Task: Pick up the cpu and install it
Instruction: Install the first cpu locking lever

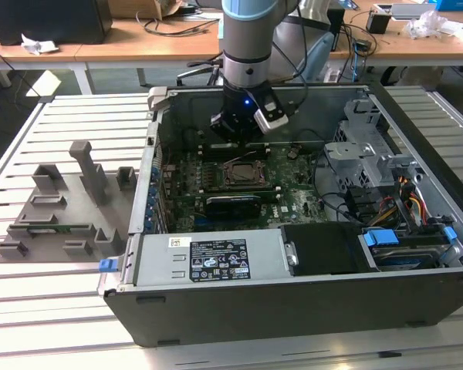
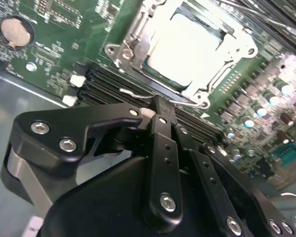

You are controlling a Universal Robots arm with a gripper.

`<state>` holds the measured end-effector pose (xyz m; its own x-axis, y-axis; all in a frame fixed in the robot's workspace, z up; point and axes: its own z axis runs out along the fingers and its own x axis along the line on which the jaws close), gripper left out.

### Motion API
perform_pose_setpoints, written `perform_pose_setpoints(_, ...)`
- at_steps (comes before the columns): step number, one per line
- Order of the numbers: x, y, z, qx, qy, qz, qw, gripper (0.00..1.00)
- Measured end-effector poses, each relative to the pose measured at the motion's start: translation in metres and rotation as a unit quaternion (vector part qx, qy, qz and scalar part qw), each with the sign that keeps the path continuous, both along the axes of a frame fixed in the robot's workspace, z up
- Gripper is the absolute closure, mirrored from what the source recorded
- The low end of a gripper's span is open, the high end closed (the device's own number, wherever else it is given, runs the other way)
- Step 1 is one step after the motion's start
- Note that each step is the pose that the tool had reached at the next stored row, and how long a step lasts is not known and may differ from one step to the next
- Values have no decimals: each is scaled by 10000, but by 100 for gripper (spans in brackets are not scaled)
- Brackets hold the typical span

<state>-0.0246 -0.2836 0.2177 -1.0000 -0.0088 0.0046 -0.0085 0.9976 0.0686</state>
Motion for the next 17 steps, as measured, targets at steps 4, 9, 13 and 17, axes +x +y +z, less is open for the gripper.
perform_pose_setpoints(4, 71, 0, -66, -3, 10, 1, 10000, 89)
perform_pose_setpoints(9, 105, 0, -120, -6, 16, 1, 10000, 89)
perform_pose_setpoints(13, 116, -5, -126, -3, 14, 1, 10000, 89)
perform_pose_setpoints(17, 124, -19, -135, -5, 15, 1, 10000, 89)
